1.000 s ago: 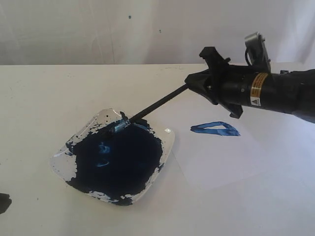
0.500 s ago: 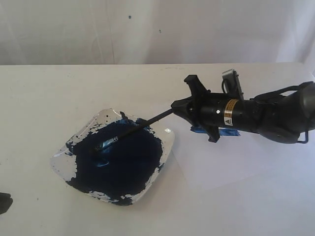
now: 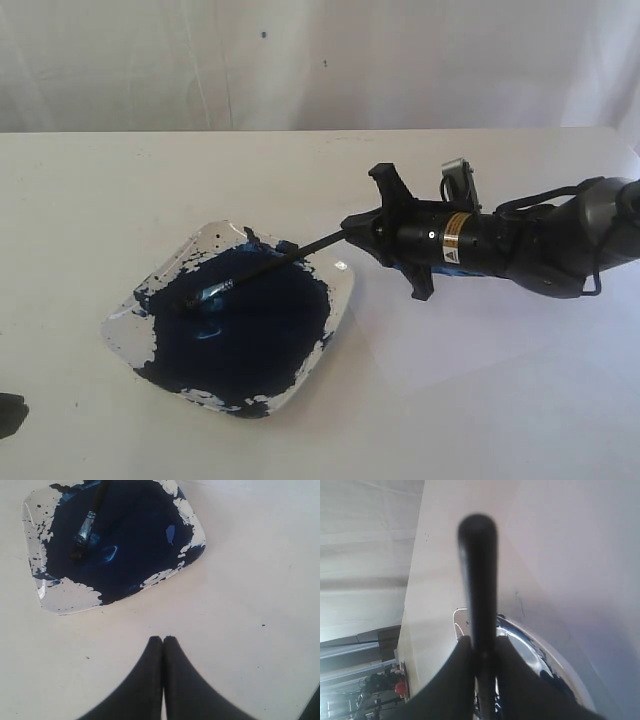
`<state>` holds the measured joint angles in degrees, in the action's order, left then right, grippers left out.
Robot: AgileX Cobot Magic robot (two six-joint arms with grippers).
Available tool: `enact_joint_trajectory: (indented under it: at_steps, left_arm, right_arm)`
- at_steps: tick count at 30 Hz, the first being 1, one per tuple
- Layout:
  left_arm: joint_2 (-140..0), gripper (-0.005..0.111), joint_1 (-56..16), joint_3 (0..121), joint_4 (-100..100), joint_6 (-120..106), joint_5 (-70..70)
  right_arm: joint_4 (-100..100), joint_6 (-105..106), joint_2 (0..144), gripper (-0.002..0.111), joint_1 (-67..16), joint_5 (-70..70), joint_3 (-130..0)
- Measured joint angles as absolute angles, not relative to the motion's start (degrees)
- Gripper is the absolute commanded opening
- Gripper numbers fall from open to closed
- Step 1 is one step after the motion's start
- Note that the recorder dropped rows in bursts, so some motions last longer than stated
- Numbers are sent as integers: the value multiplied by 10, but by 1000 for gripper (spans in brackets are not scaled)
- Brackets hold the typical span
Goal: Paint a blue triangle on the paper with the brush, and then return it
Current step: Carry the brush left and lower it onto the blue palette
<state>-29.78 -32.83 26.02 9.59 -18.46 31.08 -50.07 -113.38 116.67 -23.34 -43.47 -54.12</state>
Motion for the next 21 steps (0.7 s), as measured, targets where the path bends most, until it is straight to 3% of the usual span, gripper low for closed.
enact_joint_trajectory:
  at_steps: [21]
  left_arm:
    - [-298, 0, -328, 260, 96, -185, 311]
  right_arm:
    - [-500, -1164, 1188, 0, -234, -406, -541]
